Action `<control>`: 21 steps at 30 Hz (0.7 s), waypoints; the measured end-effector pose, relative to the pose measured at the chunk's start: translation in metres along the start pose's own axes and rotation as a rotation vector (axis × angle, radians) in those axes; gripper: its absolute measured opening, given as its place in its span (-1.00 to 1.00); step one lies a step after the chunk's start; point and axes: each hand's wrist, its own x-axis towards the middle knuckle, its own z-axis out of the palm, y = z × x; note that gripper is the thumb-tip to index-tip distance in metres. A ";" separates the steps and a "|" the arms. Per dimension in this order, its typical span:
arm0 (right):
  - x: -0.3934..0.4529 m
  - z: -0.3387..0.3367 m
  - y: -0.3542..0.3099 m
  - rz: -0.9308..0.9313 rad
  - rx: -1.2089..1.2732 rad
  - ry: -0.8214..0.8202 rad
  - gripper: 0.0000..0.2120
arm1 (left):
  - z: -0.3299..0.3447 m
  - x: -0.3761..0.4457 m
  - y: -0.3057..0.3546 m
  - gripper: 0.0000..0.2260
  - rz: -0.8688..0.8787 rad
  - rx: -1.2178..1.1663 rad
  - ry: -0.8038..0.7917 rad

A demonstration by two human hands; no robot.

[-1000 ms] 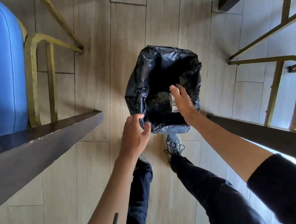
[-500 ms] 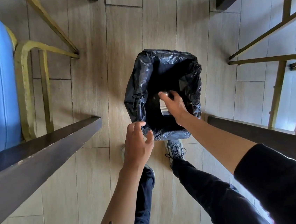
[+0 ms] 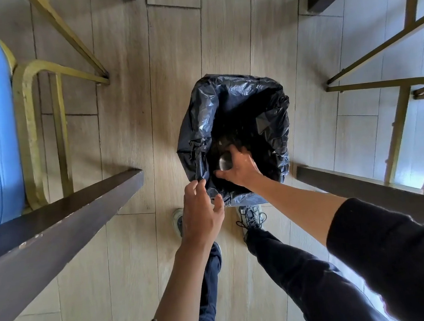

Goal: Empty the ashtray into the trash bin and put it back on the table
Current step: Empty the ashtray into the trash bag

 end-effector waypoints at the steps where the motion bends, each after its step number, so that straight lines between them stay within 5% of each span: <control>1: 0.000 0.000 0.000 -0.012 -0.016 0.033 -0.20 | 0.000 0.001 0.001 -0.51 -0.001 0.003 -0.001; 15: -0.007 0.001 0.001 0.077 -0.031 0.033 -0.09 | -0.003 0.006 0.007 -0.49 -0.046 0.025 -0.066; 21: -0.006 -0.015 -0.001 0.029 -0.128 -0.007 -0.33 | -0.005 0.008 0.007 -0.49 -0.055 0.016 -0.085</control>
